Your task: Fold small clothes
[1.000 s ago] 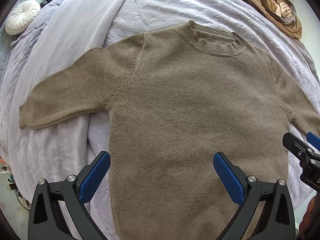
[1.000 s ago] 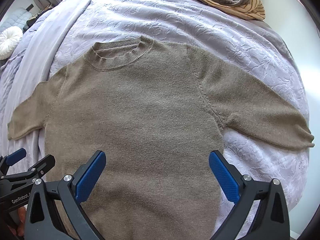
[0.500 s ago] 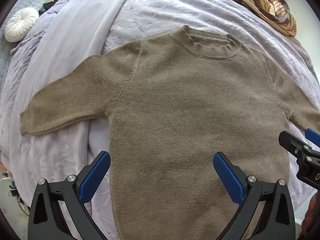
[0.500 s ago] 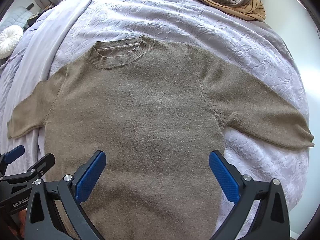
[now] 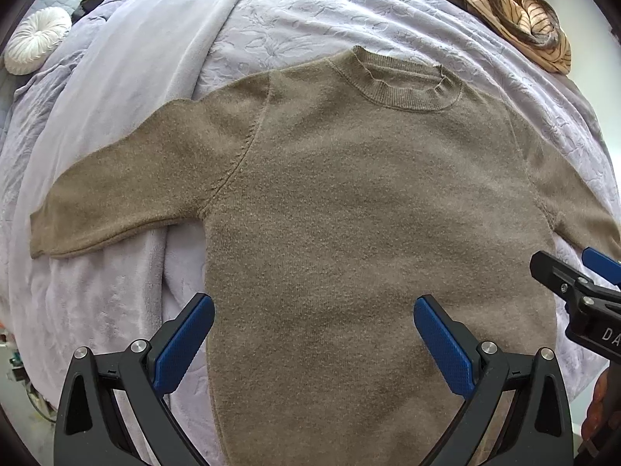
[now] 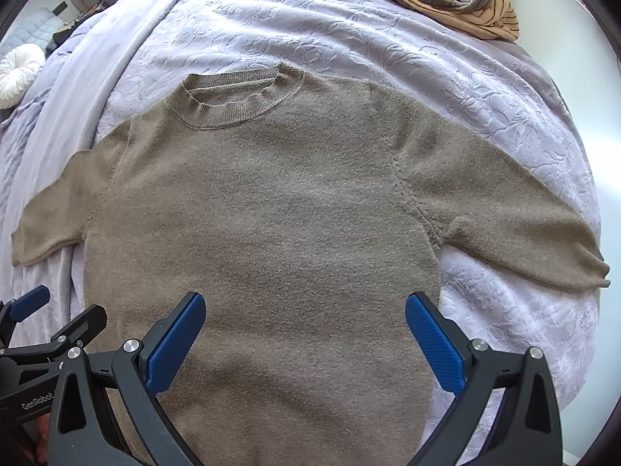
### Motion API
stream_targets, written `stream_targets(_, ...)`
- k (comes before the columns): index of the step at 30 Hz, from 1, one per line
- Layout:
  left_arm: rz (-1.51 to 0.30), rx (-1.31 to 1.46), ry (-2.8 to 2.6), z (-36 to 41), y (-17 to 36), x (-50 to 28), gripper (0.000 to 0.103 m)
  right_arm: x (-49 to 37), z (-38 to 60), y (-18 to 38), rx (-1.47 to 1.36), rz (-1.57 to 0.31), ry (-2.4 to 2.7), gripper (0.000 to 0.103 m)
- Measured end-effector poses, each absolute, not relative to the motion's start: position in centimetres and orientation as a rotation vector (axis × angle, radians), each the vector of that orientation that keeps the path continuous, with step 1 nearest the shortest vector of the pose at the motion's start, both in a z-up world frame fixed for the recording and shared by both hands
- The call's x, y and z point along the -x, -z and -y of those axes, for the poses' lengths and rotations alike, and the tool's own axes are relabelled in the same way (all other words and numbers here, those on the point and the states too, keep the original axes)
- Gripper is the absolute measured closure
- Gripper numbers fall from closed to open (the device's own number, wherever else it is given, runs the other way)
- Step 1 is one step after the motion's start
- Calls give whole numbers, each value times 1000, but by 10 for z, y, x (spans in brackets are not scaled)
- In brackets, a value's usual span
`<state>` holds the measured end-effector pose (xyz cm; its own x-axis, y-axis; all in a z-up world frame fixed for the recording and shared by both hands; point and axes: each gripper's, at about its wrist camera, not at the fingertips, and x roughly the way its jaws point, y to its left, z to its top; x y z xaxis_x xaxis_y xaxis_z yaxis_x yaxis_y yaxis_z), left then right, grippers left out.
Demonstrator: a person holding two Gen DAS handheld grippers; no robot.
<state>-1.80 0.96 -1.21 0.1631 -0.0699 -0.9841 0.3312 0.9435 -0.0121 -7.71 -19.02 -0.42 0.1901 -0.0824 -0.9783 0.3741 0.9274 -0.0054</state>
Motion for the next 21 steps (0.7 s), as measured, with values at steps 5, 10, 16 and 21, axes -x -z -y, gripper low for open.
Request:
stream_targets(5, -1389, -210, 284, -12, 13, 15, 0, 76, 190, 5, -248, -1352, 329, 0)
stream_targets(10, -1399, -200, 273, -14, 17, 12, 0, 75, 191, 6, -247, -1357, 333, 0)
stream_targets(16, -1382, -227, 249, -17, 21, 10, 0, 74, 190, 10, -229, -1370, 341, 0)
stream_targets(21, -1379, -235, 238, -21, 24, 7, 0, 73, 189, 13, -229, -1379, 341, 0)
